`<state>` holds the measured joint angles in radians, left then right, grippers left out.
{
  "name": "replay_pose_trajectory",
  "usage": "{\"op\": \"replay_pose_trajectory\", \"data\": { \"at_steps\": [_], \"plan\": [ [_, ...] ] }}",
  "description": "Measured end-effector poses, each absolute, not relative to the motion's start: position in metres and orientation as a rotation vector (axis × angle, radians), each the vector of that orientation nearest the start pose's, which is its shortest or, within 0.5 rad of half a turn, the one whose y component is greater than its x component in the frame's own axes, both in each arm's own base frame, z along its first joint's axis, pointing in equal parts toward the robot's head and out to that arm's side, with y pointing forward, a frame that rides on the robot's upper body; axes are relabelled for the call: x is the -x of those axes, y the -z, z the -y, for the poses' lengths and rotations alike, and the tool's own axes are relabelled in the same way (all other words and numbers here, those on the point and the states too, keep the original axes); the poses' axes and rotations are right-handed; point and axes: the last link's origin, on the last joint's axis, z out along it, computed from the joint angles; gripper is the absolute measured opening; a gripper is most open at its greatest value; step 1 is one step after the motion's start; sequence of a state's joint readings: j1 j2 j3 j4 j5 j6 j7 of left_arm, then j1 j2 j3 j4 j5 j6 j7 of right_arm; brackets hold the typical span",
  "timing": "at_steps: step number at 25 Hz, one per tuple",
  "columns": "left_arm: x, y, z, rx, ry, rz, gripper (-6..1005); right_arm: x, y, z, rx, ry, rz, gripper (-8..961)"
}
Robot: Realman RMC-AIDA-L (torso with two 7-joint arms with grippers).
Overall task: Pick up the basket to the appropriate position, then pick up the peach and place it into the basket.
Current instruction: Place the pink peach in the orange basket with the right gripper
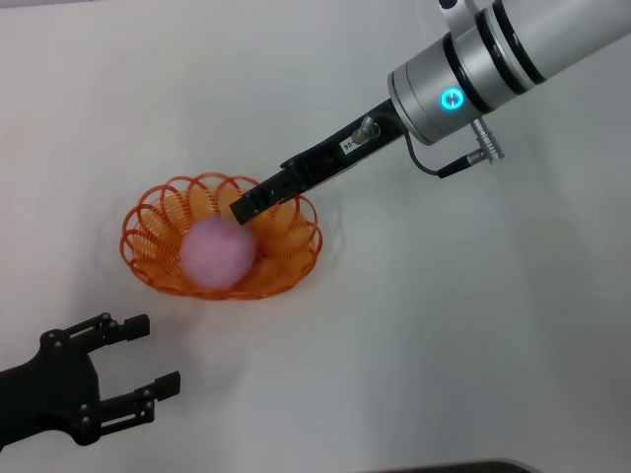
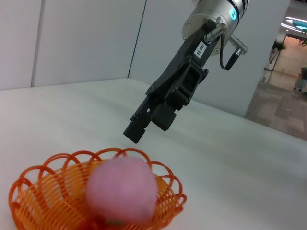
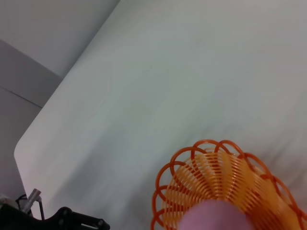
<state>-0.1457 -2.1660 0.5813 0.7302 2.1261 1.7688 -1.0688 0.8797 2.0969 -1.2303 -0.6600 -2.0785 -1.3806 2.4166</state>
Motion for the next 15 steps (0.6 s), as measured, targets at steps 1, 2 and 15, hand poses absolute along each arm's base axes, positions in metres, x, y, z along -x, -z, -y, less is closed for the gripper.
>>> {"op": "replay_pose_trajectory", "data": {
  "at_steps": [1,2,15],
  "plan": [
    [0.335,0.016,-0.187,2.707,0.702,0.663,779,-0.142,0.078,-0.371,2.867,-0.088,-1.414,756],
    [0.335,0.016,-0.187,2.707,0.702,0.663,779,-0.143,0.077,-0.371,2.868,-0.088,-1.41,804],
    [0.335,0.016,-0.187,2.707,0.701,0.661,779,-0.197,0.042,-0.351,2.921,-0.327,-1.293,956]
  ]
}}
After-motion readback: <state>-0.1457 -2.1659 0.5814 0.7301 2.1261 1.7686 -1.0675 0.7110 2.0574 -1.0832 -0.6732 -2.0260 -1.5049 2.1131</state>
